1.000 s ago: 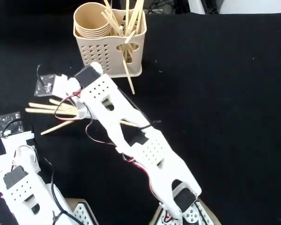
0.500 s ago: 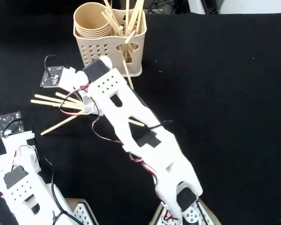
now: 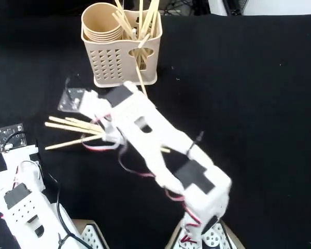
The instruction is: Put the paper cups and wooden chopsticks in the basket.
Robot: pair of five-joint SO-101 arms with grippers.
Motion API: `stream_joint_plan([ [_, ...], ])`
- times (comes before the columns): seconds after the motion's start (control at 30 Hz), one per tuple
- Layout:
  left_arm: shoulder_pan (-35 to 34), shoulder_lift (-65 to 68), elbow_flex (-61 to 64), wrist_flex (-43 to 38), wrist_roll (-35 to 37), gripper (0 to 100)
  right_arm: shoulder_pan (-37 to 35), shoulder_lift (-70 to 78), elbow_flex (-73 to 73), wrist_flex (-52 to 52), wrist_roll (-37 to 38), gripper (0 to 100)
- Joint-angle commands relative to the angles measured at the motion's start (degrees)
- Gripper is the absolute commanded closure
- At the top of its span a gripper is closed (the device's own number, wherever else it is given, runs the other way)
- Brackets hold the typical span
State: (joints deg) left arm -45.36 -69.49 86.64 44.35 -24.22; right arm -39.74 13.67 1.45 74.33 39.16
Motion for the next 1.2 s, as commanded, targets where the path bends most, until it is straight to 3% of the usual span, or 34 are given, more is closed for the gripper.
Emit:
stream_joint_plan([
  [0.0,0.57,-0.53,-1.71,0.35,0.44,91,2.20,-10.24,16.40,-10.73,-0.18,98.6],
  [0.4,0.92,-0.44,-1.19,0.35,0.44,91,16.79,-11.47,35.12,-22.68,2.90,98.6],
  [0.6,7.52,-0.70,-3.30,6.95,1.41,91,19.96,-11.91,34.95,-22.59,3.78,98.6],
  [0.73,7.87,-0.70,-6.46,9.76,2.37,91,20.13,-12.00,35.03,-22.33,3.43,97.9],
  [0.9,7.87,-0.70,-6.81,10.81,2.37,91,17.23,-12.00,34.86,-22.33,3.69,83.5],
  [1.03,6.20,-0.70,-6.11,10.90,2.37,91,15.12,-15.34,33.27,-20.66,3.43,85.8],
  [1.17,1.80,-0.70,-6.02,10.90,2.29,91,14.33,-22.37,27.91,-12.31,3.43,85.9],
])
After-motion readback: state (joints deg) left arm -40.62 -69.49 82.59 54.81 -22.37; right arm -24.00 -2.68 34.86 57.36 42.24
